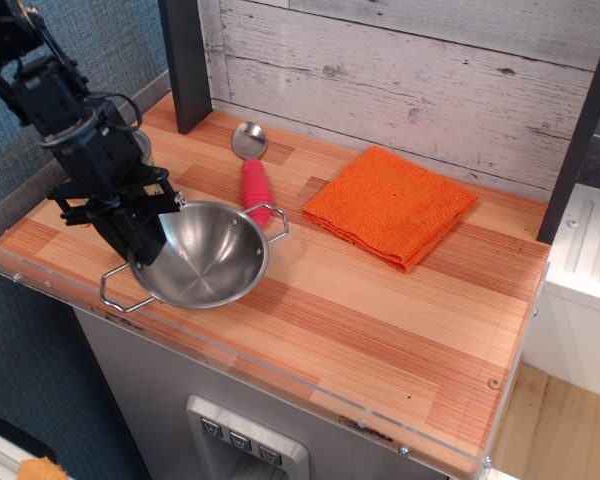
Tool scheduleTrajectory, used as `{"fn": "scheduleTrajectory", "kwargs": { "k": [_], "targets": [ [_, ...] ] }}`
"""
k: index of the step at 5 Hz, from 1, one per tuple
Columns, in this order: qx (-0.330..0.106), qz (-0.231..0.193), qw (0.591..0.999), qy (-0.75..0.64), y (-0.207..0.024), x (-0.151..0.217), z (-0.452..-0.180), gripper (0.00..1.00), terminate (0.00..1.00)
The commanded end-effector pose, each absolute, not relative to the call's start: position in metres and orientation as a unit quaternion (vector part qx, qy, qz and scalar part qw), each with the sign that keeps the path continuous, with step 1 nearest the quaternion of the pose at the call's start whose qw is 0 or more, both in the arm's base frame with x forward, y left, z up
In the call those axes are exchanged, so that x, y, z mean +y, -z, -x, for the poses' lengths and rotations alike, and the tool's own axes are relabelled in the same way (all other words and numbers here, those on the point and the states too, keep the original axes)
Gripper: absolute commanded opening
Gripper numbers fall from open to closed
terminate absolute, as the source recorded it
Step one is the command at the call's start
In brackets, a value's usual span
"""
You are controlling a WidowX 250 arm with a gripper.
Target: Move the colander in front of the red spoon
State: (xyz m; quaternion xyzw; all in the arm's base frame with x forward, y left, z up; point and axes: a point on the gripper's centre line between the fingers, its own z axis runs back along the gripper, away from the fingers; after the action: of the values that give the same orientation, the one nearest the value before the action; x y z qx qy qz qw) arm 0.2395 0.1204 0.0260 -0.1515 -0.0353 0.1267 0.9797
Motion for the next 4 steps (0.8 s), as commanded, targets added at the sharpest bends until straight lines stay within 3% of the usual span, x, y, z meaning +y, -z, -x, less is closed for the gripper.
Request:
{"fn": "scheduleTrajectory", "kwargs": {
  "k": [1, 3, 4],
  "targets": [
    [-0.051, 0.091, 0.985, -0.139, -0.032, 0.130, -0.238, 1.00, 0.00],
    [-0.047, 0.049, 0.988, -0.140, -0.040, 0.134, -0.236, 1.00, 0.00],
    [-0.053, 0.044, 0.987, -0.147, -0.055, 0.136, -0.236, 1.00, 0.00]
  ]
}}
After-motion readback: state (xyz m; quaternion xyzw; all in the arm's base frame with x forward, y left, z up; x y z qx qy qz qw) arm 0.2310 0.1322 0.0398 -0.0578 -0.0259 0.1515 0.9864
